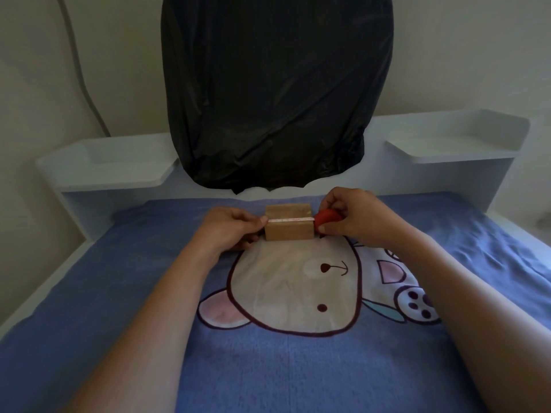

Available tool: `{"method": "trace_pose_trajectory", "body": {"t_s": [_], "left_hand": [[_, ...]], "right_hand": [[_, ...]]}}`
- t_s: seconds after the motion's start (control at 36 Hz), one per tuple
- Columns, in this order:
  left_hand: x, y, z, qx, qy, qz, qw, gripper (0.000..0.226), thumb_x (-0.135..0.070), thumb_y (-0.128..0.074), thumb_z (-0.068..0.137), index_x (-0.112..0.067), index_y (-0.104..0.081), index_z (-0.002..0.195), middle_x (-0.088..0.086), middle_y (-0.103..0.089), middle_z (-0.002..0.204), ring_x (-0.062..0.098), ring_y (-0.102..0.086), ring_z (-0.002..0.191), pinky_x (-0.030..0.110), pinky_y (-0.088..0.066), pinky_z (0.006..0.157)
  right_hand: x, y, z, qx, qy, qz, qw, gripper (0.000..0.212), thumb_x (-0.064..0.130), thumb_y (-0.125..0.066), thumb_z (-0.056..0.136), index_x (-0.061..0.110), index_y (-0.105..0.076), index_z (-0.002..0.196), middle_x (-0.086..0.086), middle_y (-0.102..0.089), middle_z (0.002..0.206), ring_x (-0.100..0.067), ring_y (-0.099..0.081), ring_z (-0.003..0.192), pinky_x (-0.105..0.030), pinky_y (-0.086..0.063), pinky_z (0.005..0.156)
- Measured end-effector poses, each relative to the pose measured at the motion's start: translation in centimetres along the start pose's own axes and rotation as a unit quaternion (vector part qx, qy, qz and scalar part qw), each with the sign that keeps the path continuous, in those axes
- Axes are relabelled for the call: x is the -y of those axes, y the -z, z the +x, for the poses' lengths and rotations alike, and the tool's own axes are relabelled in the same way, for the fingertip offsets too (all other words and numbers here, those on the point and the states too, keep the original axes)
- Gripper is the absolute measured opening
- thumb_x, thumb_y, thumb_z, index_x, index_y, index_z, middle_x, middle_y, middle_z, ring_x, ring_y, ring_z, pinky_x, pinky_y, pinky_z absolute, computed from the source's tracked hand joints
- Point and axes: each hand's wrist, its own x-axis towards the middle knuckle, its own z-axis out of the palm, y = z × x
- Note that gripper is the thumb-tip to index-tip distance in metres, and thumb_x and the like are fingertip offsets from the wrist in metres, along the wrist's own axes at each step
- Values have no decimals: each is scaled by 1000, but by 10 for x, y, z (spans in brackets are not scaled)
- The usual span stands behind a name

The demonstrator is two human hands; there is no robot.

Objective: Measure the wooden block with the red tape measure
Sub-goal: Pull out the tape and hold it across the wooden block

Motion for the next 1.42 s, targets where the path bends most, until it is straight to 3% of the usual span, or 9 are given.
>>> {"method": "trace_pose_trajectory", "body": {"t_s": [0.22,0.36,0.64,0.75,0.94,1.19,1.42], "left_hand": [[-1,0,-2,10,9,-2,1000,18,-25,-81,88,-9,-80,95,13,-82,89,16,-72,72,20,-54,51],[-4,1,-4,25,34,-67,997,16,-16,-82,86,-5,-81,97,16,-82,83,16,-78,66,18,-58,51],[-5,-1,-2,15,61,-77,995,11,-8,-78,90,-1,-79,98,20,-81,84,29,-80,82,26,-65,58],[-3,1,-1,20,69,-83,994,7,-8,-77,91,-4,-80,96,16,-82,85,21,-80,75,22,-61,51],[1,-1,2,20,50,-30,998,4,-11,-76,92,-12,-78,95,9,-83,84,14,-79,73,20,-56,47],[-1,-2,4,47,8,112,993,10,-22,-64,101,-20,-73,102,5,-73,78,13,-62,66,23,-49,52],[-1,-5,5,51,-18,148,988,11,-23,-62,102,-19,-71,97,0,-67,77,12,-60,70,25,-48,59]], "right_hand": [[-3,-1,1,-1,-6,-2,1000,29,33,-80,77,34,-59,98,5,-68,99,-12,-63,91,-17,-44,71],[-3,-1,1,0,-4,-1,1000,29,33,-80,77,34,-59,97,6,-68,99,-12,-63,91,-18,-46,73],[-1,0,0,3,4,-6,1000,28,30,-79,79,30,-59,99,4,-68,101,-15,-63,93,-20,-47,74],[-1,0,0,6,2,-5,1000,28,29,-78,80,30,-59,100,4,-68,101,-15,-63,93,-19,-45,73],[0,0,0,10,2,-6,1000,27,30,-79,79,31,-59,98,4,-69,99,-15,-64,92,-21,-46,74],[-2,0,0,7,0,-7,1000,28,30,-79,79,34,-58,96,8,-67,96,-11,-62,89,-18,-42,69],[0,0,0,7,-1,-8,1000,27,30,-79,79,33,-58,96,6,-68,97,-12,-63,89,-19,-44,71]]}}
